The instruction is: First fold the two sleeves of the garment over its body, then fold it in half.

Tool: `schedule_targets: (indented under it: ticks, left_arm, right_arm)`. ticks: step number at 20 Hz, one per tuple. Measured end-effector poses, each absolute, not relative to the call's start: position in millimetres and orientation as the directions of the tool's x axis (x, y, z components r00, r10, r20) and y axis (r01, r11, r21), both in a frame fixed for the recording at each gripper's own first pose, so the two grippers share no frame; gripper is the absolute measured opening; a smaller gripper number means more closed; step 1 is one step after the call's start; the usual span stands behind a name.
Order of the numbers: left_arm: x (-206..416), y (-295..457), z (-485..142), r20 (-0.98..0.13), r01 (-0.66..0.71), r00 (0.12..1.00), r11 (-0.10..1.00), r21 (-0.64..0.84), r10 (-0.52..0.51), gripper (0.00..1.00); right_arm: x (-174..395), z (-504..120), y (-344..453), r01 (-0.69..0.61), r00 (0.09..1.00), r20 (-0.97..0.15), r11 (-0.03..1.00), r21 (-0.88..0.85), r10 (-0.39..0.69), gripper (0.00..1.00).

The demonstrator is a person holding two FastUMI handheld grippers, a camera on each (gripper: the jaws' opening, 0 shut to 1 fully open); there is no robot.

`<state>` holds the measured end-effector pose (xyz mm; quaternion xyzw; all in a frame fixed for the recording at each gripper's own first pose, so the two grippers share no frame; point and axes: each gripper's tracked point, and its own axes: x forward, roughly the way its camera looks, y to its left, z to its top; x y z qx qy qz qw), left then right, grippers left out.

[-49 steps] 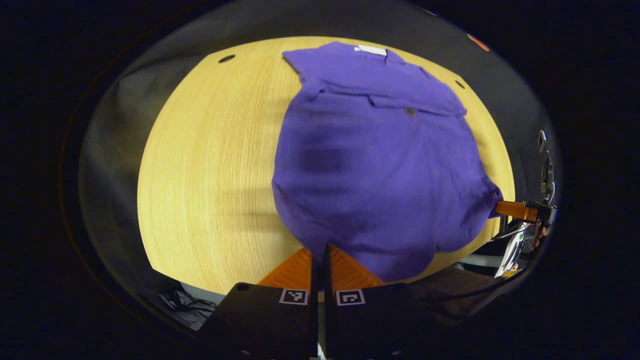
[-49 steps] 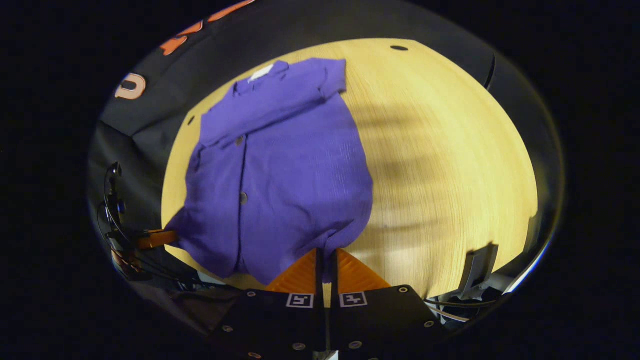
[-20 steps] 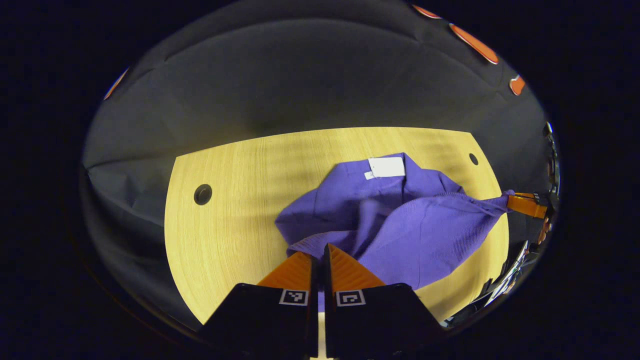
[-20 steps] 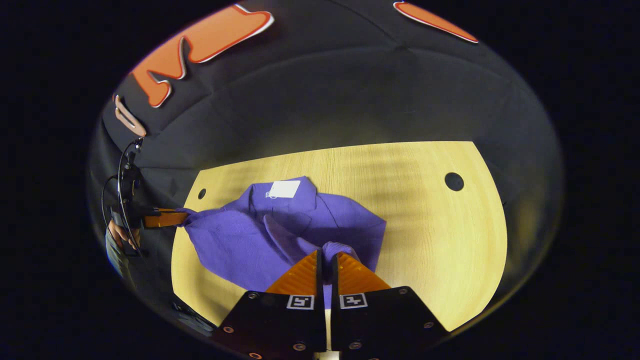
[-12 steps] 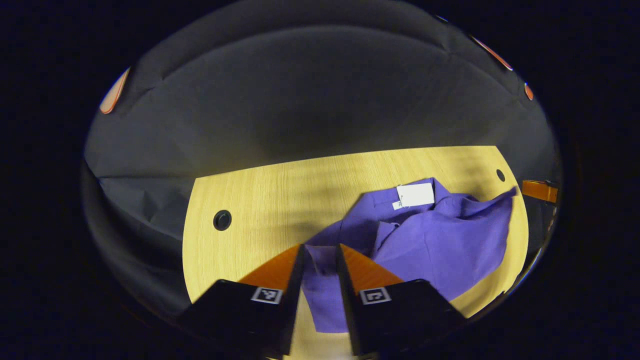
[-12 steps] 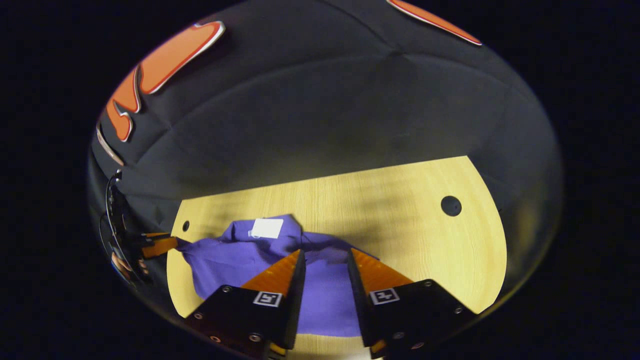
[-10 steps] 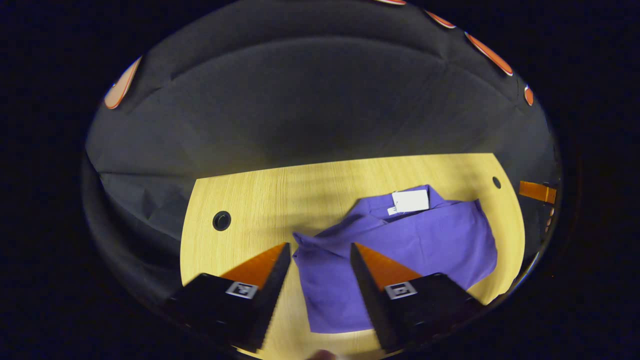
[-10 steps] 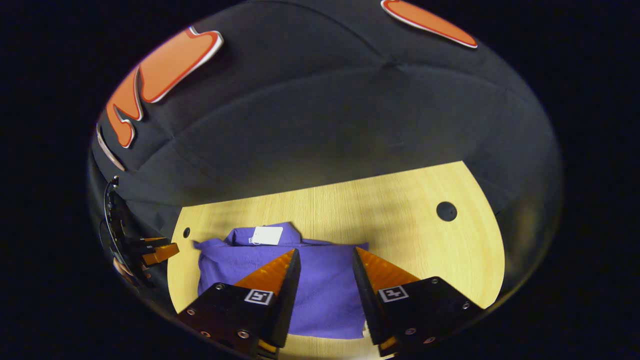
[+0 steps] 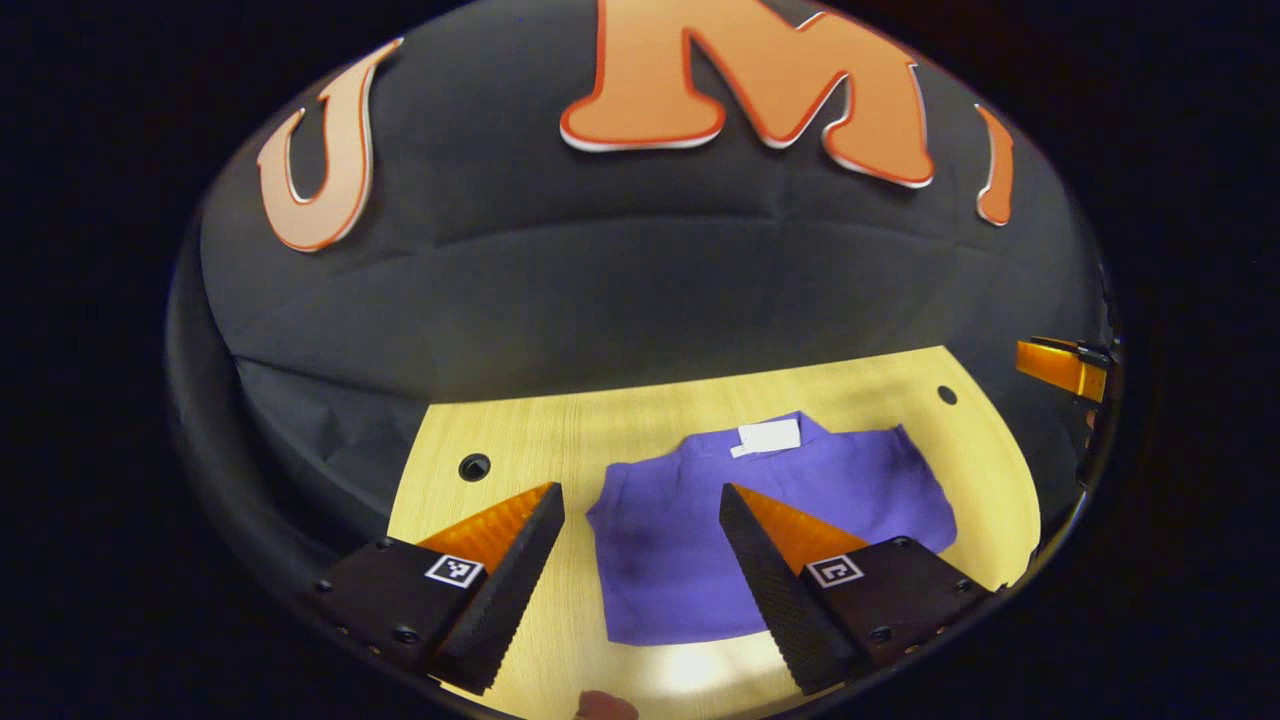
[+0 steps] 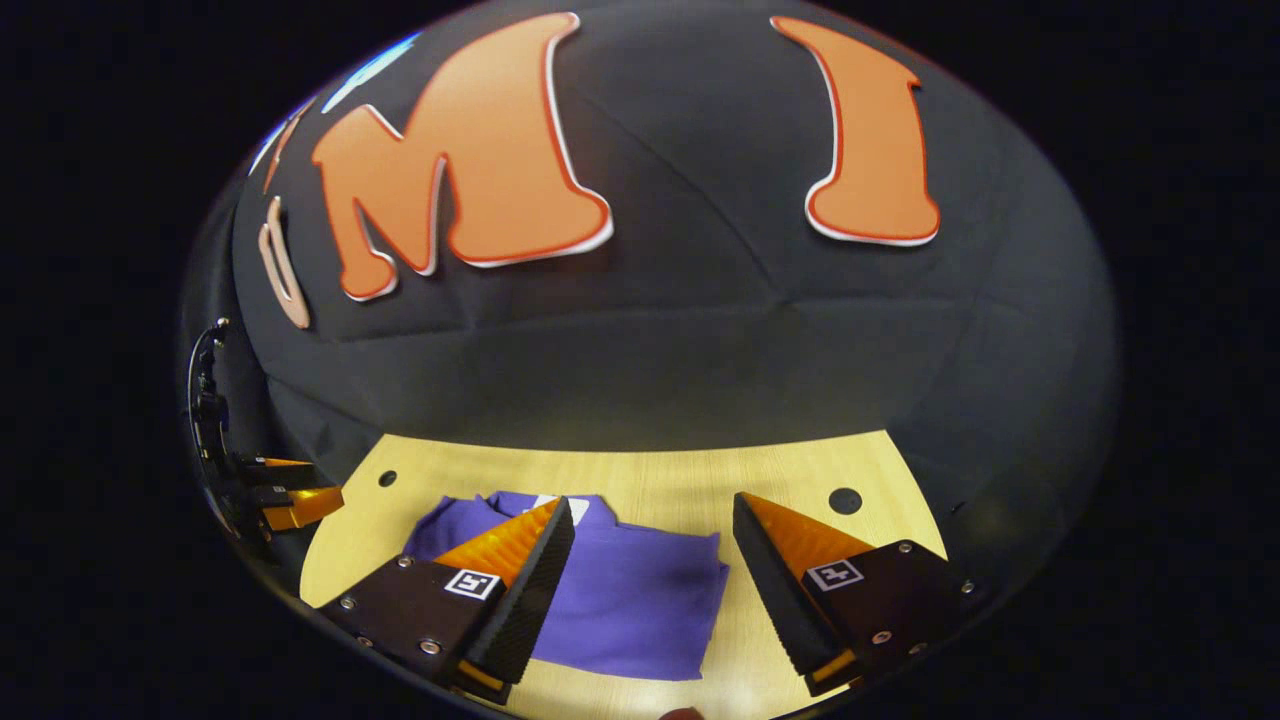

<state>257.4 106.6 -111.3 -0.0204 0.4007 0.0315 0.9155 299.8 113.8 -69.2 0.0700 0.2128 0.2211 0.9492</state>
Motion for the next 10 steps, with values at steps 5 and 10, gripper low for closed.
schedule_targets:
  ticks: [5, 10]
  left_arm:
    - [221, 87, -59, -0.601, -0.081, 0.794, 0.996, 0.033, 0.084, 1.00]
    - [180, 59, -26, -0.466, -0.056, 0.881, 0.996, 0.075, 0.085, 1.00]
  right_arm:
    - [250, -34, 105, -0.399, 0.868, -0.253, 0.903, 0.159, 0.428, 0.95]
    - [192, -10, 114, -0.409, 0.892, -0.128, 0.896, 0.174, 0.433, 0.95]
